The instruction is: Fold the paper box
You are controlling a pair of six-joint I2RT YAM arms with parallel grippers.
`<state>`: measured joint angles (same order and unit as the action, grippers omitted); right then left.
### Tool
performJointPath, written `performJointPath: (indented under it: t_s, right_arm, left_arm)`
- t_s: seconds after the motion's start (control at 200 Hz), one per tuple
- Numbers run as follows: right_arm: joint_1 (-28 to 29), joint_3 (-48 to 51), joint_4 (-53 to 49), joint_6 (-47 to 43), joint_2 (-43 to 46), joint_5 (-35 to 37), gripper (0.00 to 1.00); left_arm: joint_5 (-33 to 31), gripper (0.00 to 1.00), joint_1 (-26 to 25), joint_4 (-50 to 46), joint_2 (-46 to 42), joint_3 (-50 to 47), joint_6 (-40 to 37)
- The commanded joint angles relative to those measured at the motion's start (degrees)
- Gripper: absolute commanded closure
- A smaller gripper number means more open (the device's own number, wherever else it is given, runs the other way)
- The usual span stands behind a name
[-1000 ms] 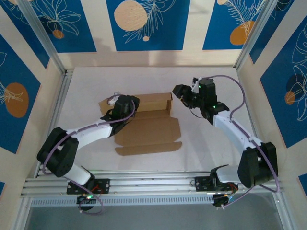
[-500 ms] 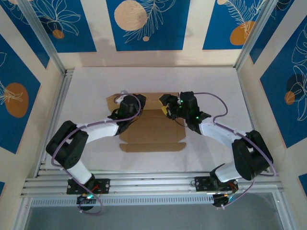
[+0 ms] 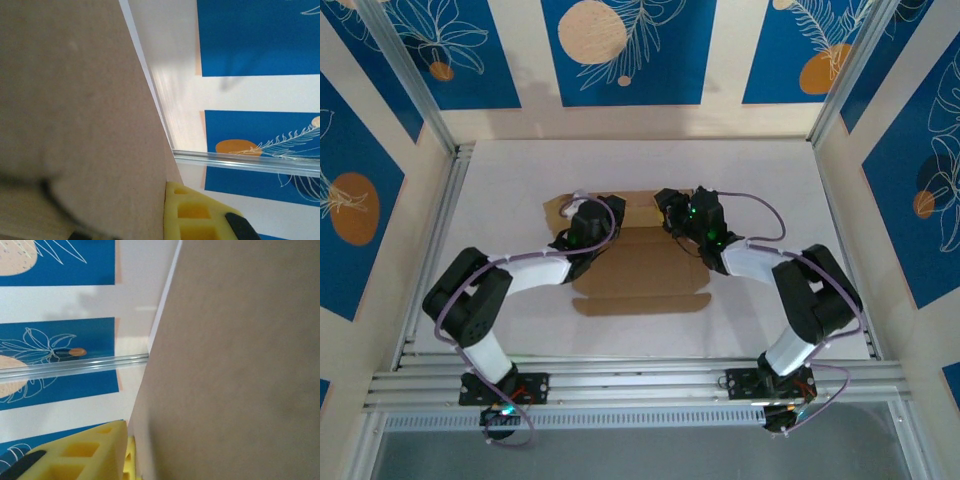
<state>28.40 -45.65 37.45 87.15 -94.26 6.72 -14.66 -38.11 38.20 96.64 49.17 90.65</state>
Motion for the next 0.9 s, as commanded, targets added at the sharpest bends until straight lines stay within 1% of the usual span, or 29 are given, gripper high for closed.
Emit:
performJointPath:
  t_s: [0.0,0.09,0.195,0.225,0.34,0.385,0.43,0.5,0.6,0.71,0.755,0.895]
  right_arm:
    - [0.34,-1.44,8.12,1.53,-3.46,-0.26,0.66]
    - [0.41,-1.74,9.9,2.27,-4.53,0.42,0.75]
    - [0.2,-1.47,11.41,2.78,-5.14,1.45,0.84]
    - [0.05,-1.46,12.17,2.99,-5.47,1.46,0.86]
    - [-0.68,-1.18,13.5,3.96,-6.0,1.35,0.9]
    - [-1.01,-0.87,13.61,4.08,-5.93,1.7,0.9]
    - [-1.32,-0.47,13.54,4.24,-5.53,2.16,0.9]
    - [-2.09,0.23,12.97,4.53,-4.69,2.84,0.91]
    - [-3.37,1.2,10.3,4.1,-2.47,3.65,0.91]
    - [-4.92,2.03,7.28,3.53,-0.38,2.98,0.92]
    - [-5.6,2.51,7.1,3.53,0.08,2.14,0.93]
    - [-8.0,3.52,5.01,3.46,1.16,-0.44,0.93]
  left_arm:
    - [2.24,1.0,-2.3,2.15,1.31,-0.02,1.69]
    - [2.07,1.0,-2.91,2.0,2.0,0.71,3.32]
    - [2.22,1.0,-3.21,2.79,3.17,1.15,4.71]
    - [2.43,0.99,-3.25,3.29,3.52,1.31,4.99]
    - [2.72,0.87,-3.22,4.64,4.14,1.29,3.89]
    - [2.26,0.83,-3.21,5.15,3.72,0.74,2.3]
    - [2.09,0.76,-3.14,4.97,3.18,0.28,0.37]
    - [3.38,0.68,-2.58,3.89,1.74,-0.16,-4.0]
    - [6.27,0.63,-1.72,0.57,-1.32,-1.14,-11.21]
    - [9.24,0.6,-1.35,-7.31,-6.56,-1.28,-22.33]
    - [10.62,0.59,-1.3,-12.23,-8.86,-0.76,-26.69]
    - [15.86,0.53,-0.3,-21.66,-17.5,-0.61,-41.63]
